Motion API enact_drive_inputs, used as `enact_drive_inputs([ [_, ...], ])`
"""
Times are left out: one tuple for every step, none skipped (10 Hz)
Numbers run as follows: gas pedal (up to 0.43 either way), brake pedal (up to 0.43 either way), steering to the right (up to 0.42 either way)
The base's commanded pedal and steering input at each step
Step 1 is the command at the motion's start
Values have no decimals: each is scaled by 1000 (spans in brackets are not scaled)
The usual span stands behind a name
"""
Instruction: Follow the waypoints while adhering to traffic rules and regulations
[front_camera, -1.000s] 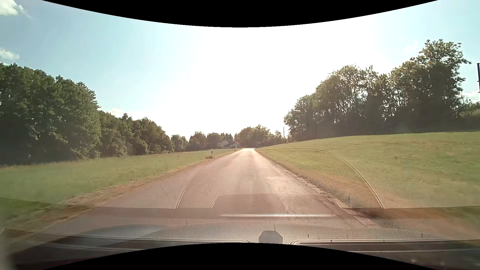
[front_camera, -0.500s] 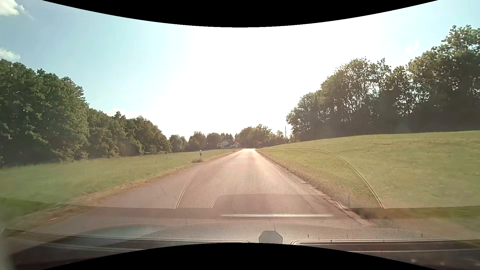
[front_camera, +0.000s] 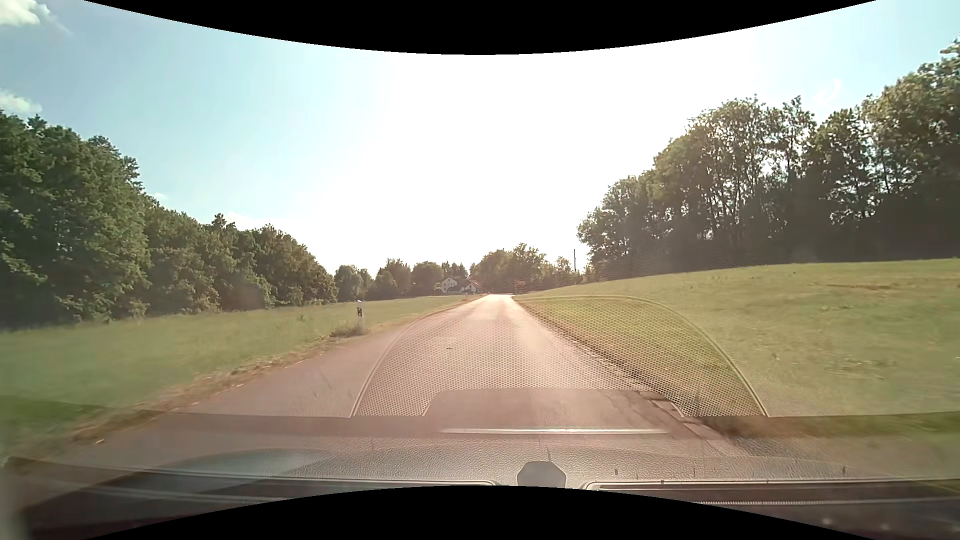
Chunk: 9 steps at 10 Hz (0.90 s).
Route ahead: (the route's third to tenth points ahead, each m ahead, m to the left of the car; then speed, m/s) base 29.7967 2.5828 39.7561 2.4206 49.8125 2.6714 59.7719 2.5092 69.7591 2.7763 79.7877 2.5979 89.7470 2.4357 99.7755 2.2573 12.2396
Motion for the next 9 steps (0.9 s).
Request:
enact_drive_inputs([
  [67, 6, -3],
  [67, 6, -3],
  [67, 6, -4],
  [67, 6, -4],
  [67, 6, -4],
  [67, 6, -3],
  [67, 6, -2],
  [67, 6, -3],
  [67, 6, -3],
])
